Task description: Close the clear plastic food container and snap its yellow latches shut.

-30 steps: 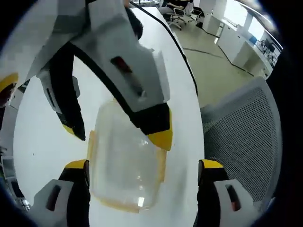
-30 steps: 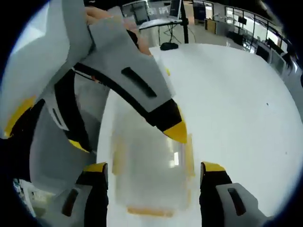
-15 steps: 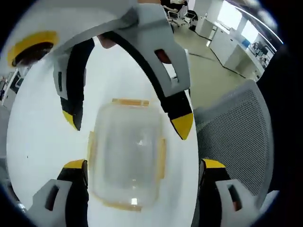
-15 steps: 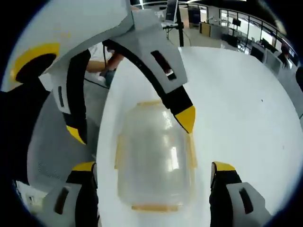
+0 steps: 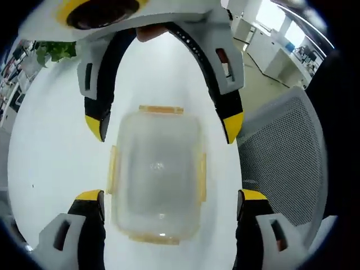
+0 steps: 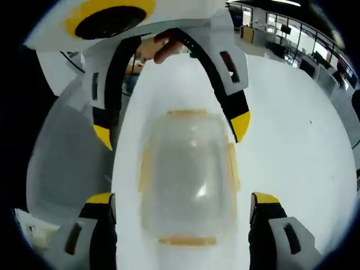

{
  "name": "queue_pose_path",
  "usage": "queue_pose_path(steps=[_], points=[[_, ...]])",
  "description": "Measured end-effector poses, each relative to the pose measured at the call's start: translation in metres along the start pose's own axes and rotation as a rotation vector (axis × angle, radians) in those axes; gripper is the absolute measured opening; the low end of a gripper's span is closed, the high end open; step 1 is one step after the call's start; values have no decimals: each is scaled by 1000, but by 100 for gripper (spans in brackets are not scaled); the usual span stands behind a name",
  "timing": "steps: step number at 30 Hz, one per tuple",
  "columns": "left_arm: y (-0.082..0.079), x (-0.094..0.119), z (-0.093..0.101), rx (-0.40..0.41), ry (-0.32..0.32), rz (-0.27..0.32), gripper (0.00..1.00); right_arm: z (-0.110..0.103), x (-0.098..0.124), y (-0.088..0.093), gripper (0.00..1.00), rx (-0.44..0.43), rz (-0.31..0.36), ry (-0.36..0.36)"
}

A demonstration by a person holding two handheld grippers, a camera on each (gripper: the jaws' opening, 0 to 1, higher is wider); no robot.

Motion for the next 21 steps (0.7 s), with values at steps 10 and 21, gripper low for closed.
queue_pose_path(steps=[10,21], points=[[18,-3,-4,-14,8,-50,96,-2,-4,5,97,5,-44,43],[20,-7,-9,-31,-6,-66,94,-1,-8,4,95,35,-60,52]])
Point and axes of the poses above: the point that each gripper's makers call its tool centre point, and the gripper's own axes: x roughly backward along the fingers, z roughly to its right, y roughly out of its underside, the point moved 6 cm from there along x, roughly backward along the fingers, and after that the axes turned 2 degrees about -x, right-handed, at the moved point
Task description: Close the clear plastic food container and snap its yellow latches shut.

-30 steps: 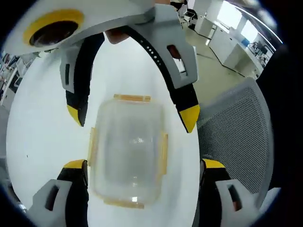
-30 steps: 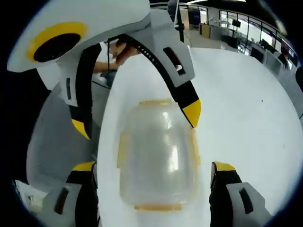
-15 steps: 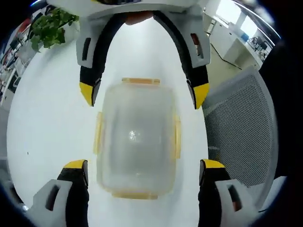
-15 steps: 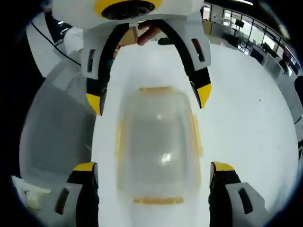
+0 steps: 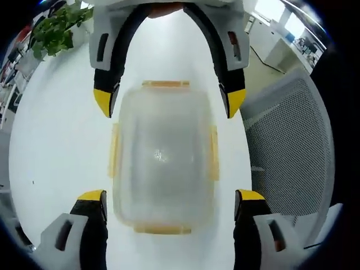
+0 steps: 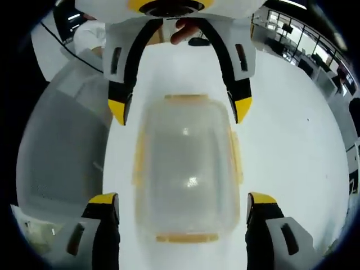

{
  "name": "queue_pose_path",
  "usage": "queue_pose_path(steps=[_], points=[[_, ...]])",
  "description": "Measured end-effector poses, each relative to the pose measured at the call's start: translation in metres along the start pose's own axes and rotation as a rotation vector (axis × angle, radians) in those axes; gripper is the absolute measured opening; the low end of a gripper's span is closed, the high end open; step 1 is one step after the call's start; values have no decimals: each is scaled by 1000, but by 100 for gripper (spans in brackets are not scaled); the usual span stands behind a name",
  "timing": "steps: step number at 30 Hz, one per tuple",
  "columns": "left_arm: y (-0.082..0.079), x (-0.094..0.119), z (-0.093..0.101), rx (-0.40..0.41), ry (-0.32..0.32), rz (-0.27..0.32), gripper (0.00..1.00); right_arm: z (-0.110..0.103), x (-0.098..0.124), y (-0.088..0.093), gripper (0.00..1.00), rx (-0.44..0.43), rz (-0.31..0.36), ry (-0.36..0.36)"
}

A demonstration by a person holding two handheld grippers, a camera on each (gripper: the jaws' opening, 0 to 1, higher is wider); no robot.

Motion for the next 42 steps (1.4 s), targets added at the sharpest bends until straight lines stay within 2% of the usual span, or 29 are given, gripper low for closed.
queue_pose_path(steps=[4,16,19,24,42], points=[[0,-6,-1,-1,0,-7,94,1,-7,5,94,20,-47,1],[6,-15,-3,-17,-4,-33,89,6,-13,12,86,41,-77,24],[6,-18,-6,-31,-33,-43,83,6,-15,12,86,30,-83,20],[6,-18,-5,-17,-43,-48,82,6,-16,11,86,34,-114,21],[5,-20,-5,-6,-51,-57,82,6,-16,13,85,26,-100,24]])
Point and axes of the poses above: the point that each gripper's makers call its tool centre point, and the gripper's own axes: x roughly backward along the fingers, z roughly to its right, y roughly out of its underside, the point moved 6 cm from there along x, roughly backward along the fingers, and after that the axes turned 2 degrees about -x, right-handed, at the moved point
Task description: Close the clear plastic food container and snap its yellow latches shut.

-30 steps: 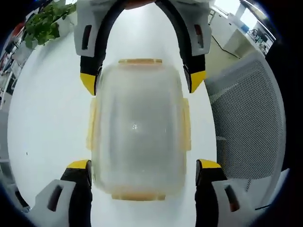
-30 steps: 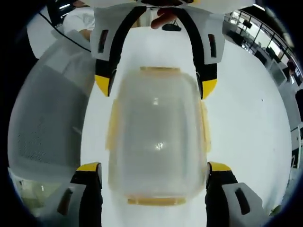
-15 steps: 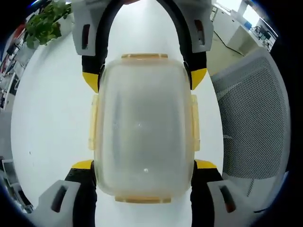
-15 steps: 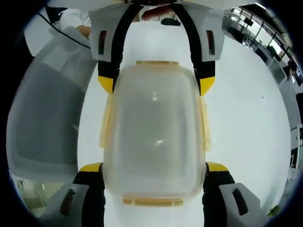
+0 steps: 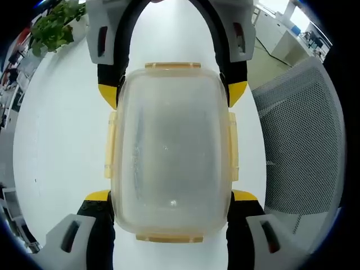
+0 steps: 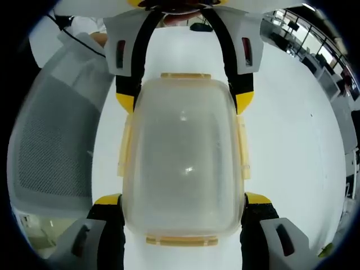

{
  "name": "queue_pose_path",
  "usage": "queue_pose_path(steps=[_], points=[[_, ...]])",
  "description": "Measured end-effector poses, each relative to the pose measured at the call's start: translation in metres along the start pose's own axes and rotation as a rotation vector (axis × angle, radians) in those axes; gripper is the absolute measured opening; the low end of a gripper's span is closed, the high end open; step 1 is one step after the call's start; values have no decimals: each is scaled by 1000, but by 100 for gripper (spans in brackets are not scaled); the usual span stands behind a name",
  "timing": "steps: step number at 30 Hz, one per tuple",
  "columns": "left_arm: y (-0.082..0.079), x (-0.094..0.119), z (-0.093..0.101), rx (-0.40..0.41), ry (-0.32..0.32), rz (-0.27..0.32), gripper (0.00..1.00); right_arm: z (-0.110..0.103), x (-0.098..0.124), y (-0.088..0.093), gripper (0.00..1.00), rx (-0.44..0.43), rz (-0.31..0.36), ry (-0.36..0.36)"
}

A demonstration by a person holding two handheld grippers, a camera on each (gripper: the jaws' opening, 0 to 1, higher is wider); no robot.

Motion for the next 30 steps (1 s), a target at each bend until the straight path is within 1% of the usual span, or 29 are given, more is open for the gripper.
queue_pose_path(steps=[6,10,30], points=[[0,0,0,4,-4,2,82,-1,0,-1,86,4,-18,-3],[3,0,3,14,-3,-13,82,-1,-2,-4,86,15,-13,-4],[31,6,10,50,-13,6,83,-3,-13,-30,86,39,-37,-8]])
Point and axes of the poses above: the point that each gripper's makers call its tool centre point, and the gripper's own axes: x roughly backward along the fingers, z roughly to its right, y roughly out of its underside, the point moved 6 cm from there along x, roughly backward along the fingers, and after that the axes turned 2 degrees about -x, right-handed, at the moved point
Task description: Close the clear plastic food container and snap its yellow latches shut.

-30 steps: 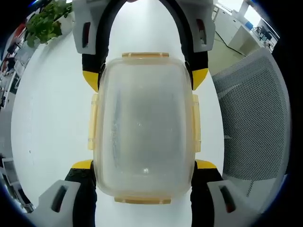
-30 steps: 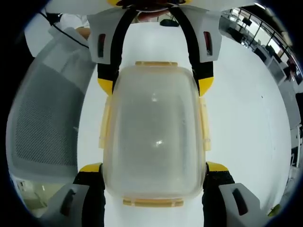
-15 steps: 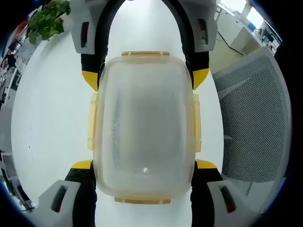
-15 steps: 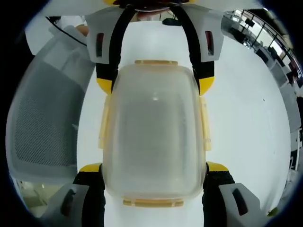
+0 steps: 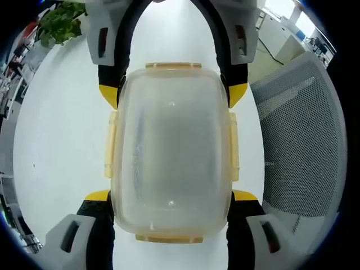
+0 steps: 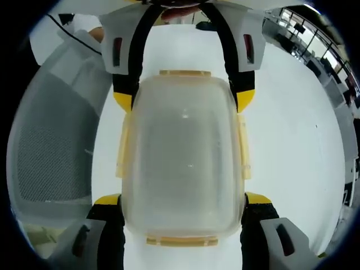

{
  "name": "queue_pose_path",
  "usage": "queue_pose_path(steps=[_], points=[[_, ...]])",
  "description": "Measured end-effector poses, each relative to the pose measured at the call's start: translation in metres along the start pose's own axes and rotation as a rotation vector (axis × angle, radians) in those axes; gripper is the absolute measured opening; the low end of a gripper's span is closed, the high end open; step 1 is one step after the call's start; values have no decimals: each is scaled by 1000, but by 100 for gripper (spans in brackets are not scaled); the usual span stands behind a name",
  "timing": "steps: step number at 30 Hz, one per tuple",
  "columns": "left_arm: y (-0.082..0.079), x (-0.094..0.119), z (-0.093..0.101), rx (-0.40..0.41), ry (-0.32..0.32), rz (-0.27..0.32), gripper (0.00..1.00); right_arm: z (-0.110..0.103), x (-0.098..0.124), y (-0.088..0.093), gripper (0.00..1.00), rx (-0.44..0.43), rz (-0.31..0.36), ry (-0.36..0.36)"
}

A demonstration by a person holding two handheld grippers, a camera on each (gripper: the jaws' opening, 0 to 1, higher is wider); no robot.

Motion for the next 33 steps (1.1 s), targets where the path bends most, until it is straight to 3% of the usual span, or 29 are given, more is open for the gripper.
queue_pose_path(steps=[23,33], points=[[41,8,2,5,3,16,83,-4,-13,-39,86,-3,-21,1],[71,14,3,12,4,8,83,-3,-23,-68,86,3,-15,-4]])
Point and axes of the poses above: the point that each gripper's makers call its tool centre point, and the gripper's own axes: x roughly backward along the fingers, z roughly to its right, y roughly out of its underside, the point moved 6 cm from there along x, roughly backward along the fingers, and after that the axes turned 2 degrees about -x, right-handed, at the moved point
